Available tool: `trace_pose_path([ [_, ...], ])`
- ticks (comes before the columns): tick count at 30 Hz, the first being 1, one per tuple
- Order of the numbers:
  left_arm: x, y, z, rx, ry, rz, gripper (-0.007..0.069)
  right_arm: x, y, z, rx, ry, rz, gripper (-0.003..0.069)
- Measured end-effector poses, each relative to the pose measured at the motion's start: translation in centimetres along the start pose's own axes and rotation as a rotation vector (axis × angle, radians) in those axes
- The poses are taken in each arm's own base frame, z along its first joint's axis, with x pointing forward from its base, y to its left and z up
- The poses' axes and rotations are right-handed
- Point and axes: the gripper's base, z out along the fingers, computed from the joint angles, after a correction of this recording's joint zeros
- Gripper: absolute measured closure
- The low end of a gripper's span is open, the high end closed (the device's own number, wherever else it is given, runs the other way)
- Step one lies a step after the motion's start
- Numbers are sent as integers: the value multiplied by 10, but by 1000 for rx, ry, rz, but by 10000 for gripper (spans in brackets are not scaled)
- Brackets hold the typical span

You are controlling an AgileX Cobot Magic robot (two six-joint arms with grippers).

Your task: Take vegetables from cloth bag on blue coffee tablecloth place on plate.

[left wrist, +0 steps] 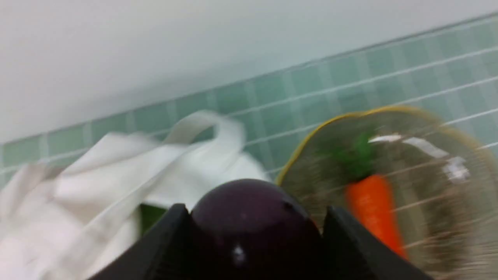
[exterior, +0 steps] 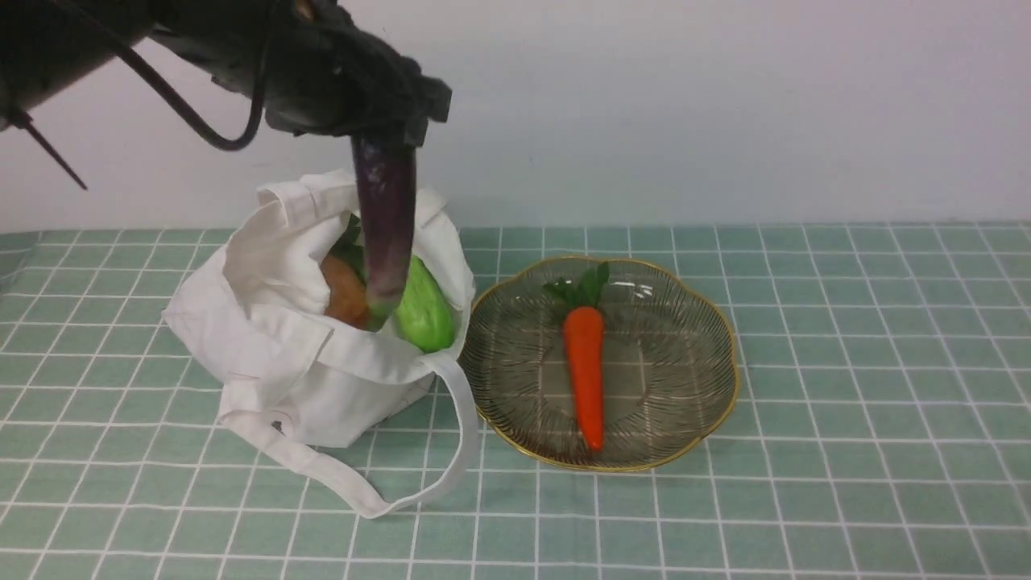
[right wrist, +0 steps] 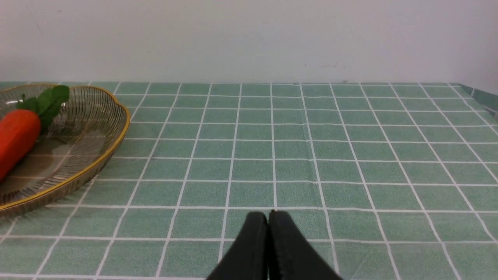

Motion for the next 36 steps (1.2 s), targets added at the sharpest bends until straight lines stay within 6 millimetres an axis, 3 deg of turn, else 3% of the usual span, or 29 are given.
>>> trace_pose_path([
  [5,2,-39,5,182,-5,13,244,0,0,0,0,0,0,669],
  [8,9,-56,29,246,27,-2,244,0,0,0,0,0,0,669],
  [9,10,-56,32,247,29,-2,244,0,0,0,0,0,0,669],
  [12,22,-57,75,230,62,-19,244,0,0,0,0,0,0,669],
  [17,43,-56,121,213,140,-37,244,0,0,0,0,0,0,669],
  [24,62,-54,156,193,189,-68,228,0,0,0,0,0,0,669],
  [31,62,-51,157,167,196,-25,63,0,0,0,0,0,0,669],
  [36,42,-48,130,128,187,78,57,0,0,0,0,0,0,669],
])
